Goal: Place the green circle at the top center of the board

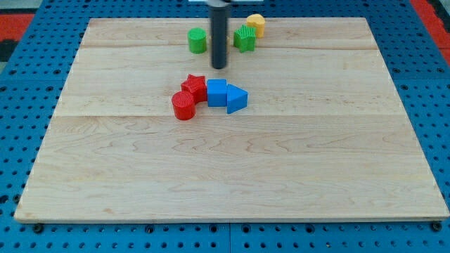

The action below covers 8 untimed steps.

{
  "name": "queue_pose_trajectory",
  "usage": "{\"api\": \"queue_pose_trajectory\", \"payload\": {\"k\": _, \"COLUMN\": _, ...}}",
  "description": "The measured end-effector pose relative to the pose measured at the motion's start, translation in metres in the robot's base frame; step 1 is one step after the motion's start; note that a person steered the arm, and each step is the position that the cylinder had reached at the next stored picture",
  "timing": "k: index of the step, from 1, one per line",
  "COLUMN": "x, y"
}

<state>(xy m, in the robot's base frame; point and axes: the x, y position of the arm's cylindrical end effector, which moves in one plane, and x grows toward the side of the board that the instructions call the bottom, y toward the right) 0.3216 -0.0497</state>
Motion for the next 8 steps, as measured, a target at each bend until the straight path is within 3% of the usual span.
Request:
{"api": "queue_pose_trajectory", "payload": {"k": 2, "x": -0.044, "y": -0.033}}
{"api": "queue_pose_trajectory", "payload": {"k": 4, "x": -0.036, "y": -0.05}}
{"api": "queue_pose_trajectory", "payload": {"k": 6, "x": -0.032, "y": -0.035}}
{"api": "queue_pose_trajectory", "payload": {"k": 7, "x": -0.055, "y": -0.036}}
{"api": "queue_pose_trajectory", "payload": {"k": 8, "x": -0.055, "y": 0.007}}
